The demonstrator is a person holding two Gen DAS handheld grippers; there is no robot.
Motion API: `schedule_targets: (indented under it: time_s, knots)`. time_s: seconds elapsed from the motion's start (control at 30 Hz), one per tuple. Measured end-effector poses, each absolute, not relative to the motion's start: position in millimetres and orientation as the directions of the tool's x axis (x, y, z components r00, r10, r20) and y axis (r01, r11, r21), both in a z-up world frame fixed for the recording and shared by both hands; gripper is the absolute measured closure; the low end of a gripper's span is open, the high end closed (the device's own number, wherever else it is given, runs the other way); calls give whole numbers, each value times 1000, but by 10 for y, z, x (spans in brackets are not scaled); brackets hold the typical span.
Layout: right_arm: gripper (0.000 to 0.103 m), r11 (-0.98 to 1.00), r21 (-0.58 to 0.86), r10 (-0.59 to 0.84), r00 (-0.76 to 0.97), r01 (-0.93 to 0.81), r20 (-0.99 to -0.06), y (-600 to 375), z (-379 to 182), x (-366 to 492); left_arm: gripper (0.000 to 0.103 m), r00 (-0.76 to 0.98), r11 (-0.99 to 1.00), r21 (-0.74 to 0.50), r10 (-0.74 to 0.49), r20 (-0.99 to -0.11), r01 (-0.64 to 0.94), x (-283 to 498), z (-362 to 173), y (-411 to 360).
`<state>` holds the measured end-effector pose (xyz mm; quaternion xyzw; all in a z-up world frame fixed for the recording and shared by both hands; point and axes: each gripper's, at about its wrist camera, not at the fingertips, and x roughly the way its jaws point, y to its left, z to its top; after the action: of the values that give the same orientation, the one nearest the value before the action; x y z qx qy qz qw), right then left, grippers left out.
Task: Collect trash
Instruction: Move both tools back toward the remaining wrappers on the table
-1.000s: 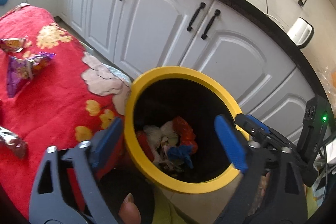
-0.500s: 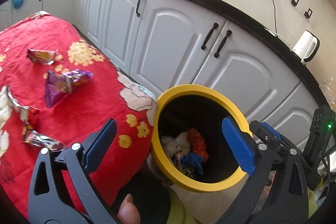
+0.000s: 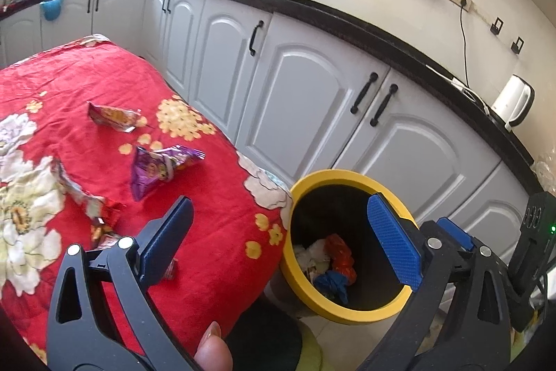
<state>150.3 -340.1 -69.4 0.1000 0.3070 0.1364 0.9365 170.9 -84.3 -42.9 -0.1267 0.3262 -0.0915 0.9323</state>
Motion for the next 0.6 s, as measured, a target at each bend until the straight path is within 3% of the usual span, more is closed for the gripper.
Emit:
schedule_targets:
  time_s: [0.6]
  knots:
    - [27,927,231,376,759,-297,-532,-2854,-473,1396,11,826,949,-315,-154,-542,-30,1534,-210,-203]
